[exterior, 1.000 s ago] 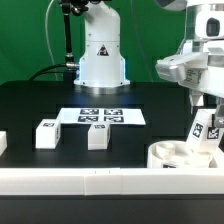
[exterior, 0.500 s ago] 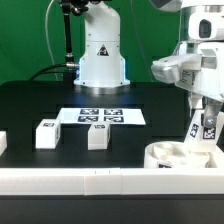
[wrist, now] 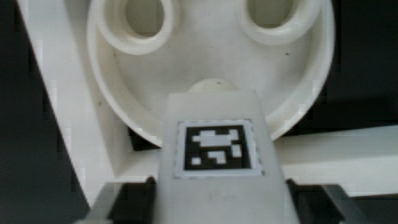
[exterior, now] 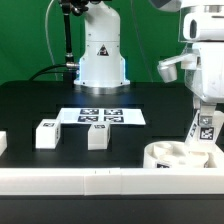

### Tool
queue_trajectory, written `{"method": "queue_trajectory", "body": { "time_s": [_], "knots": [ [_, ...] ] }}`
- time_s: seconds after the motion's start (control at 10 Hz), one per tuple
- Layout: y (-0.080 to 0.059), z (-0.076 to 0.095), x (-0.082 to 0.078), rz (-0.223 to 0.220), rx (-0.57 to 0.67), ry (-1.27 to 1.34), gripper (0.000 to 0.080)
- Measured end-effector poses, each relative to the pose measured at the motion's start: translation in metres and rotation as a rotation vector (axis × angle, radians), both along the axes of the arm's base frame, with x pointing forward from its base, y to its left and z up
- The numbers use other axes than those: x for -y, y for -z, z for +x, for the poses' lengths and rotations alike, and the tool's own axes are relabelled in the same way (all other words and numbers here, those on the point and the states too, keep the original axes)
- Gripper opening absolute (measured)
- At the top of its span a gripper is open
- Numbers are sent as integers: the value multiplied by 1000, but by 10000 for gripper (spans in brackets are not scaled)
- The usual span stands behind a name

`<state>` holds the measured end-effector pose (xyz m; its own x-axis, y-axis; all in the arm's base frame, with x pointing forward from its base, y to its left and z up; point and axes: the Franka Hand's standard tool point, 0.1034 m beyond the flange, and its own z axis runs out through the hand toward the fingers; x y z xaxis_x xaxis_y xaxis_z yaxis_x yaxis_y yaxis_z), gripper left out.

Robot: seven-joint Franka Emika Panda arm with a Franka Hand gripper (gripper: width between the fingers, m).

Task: Assemble stool

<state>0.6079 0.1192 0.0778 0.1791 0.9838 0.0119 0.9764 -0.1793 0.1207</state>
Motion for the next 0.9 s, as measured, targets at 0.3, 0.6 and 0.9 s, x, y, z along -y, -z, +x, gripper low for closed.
{"method": "queue_trajectory", "body": {
  "time_s": [0.3, 0.6, 0.9],
  "knots": [
    [1, 1, 5, 42, 18, 299, 340],
    [1, -2, 2, 87, 5, 683, 340],
    [2, -7, -2, 111, -68, 1032, 340]
  ]
}}
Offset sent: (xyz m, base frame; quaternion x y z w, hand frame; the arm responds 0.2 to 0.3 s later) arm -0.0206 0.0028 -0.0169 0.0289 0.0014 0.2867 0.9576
